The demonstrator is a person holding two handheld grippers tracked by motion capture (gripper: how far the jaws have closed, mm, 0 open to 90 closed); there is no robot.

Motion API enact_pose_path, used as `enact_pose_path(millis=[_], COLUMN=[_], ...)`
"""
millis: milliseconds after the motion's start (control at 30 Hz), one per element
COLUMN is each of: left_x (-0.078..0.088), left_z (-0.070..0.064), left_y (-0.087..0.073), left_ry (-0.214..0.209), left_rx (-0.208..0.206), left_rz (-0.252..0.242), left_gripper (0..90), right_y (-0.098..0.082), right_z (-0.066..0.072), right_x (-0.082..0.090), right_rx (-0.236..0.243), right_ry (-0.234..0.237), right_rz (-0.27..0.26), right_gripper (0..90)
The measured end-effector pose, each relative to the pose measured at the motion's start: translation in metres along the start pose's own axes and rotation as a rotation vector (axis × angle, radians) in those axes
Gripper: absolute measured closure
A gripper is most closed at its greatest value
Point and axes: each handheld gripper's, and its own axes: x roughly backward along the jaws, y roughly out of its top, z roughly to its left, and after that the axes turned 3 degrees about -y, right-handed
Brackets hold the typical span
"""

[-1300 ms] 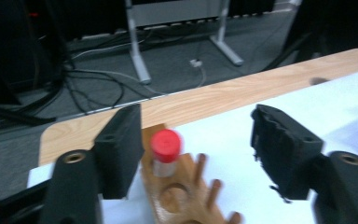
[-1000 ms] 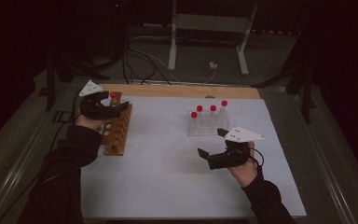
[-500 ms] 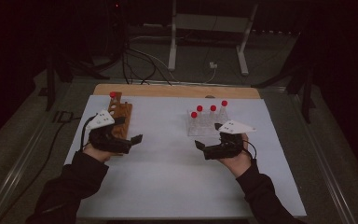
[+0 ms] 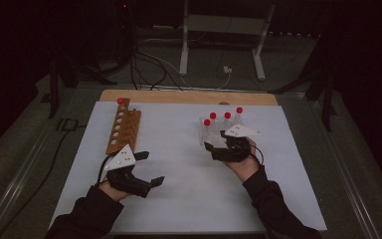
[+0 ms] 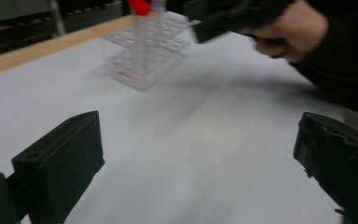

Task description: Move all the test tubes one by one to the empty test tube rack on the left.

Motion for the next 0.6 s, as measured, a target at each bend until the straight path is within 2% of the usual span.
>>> enact_pose_path(millis=[67, 167, 400, 600], left_x=[-0.002, -0.004, -0.006, -0.006], left_z=[-0.001, -0.001, -0.002, -0.003], left_y=[-0.003, -0.006, -0.009, -0.010], left_ry=[-0.005, -0.009, -0.015, -0.024], left_rx=[0.001, 0.005, -0.001, 0.001], left_rz=[0.008, 0.010, 0.017, 0.015], left_gripper=[2.2, 2.2, 2.2, 2.2], right_y=[0.001, 0.002, 0.005, 0.011], right_z=[-0.001, -0.003, -0.007, -0.012], right_x=[-0.004, -0.010, -0.023, -0.034], right_rx=[0.002, -0.006, -0.021, -0.009], right_ry=[0.000, -0.019, -0.029, -0.046], right_rz=[0.012, 0.022, 0.045, 0.065], right_gripper=[32.4, 39.3, 53.3, 62.3])
